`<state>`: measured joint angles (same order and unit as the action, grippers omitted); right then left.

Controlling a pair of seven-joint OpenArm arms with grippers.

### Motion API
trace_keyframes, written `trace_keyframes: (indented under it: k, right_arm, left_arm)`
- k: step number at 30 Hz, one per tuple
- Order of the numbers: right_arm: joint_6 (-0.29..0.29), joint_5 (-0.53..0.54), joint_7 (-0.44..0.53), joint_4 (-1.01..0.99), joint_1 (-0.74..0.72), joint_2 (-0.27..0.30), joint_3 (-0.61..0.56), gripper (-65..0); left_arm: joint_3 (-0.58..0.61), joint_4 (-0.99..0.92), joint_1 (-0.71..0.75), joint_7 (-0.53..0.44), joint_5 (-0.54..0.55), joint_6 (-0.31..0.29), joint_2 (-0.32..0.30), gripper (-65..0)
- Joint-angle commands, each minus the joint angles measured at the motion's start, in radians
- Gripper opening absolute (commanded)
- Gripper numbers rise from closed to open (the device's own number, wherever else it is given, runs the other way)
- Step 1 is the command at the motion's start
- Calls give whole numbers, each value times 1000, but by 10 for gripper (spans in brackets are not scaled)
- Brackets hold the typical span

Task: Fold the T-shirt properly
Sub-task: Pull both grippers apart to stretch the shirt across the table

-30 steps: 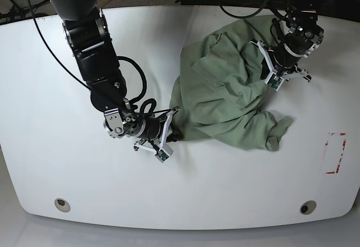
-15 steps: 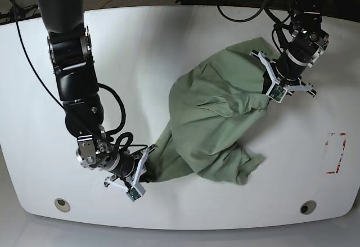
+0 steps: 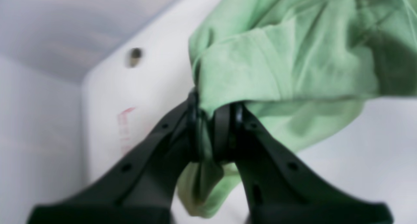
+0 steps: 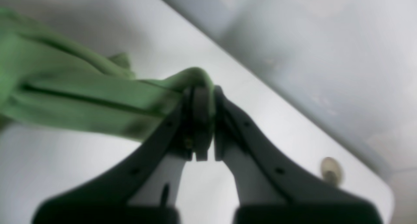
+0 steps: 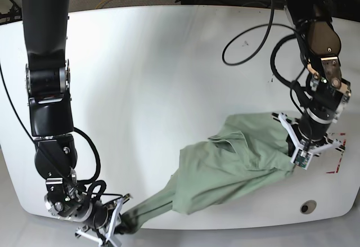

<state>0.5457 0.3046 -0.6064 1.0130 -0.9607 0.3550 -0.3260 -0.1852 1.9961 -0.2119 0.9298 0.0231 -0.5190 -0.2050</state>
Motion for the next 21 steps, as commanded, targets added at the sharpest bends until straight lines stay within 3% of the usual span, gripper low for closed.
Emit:
trace_keyframes:
  k: [1,5,11,17,21]
  right_arm:
    - [-19,5,16,19,-86,13,12,-650]
    - [-17,14,15,20,-142,52,12,-650]
    - [-17,14,13,20,-177,83,12,-650]
    - [-17,15,-39,59,-136,121,15,-650]
    - [-17,12,-56,125,-25,125,109,-650]
  left_arm:
    - [-17,16,-83,24,-13,12,-12,-650]
    - [-20,16,-203,104,-13,12,-15,-650]
    - [-66,13,-258,117,-13,12,-17,-650]
    - [-79,13,-197,117,-13,12,-17,-650]
    - [-79,13,-110,116,-13,12,-17,-650]
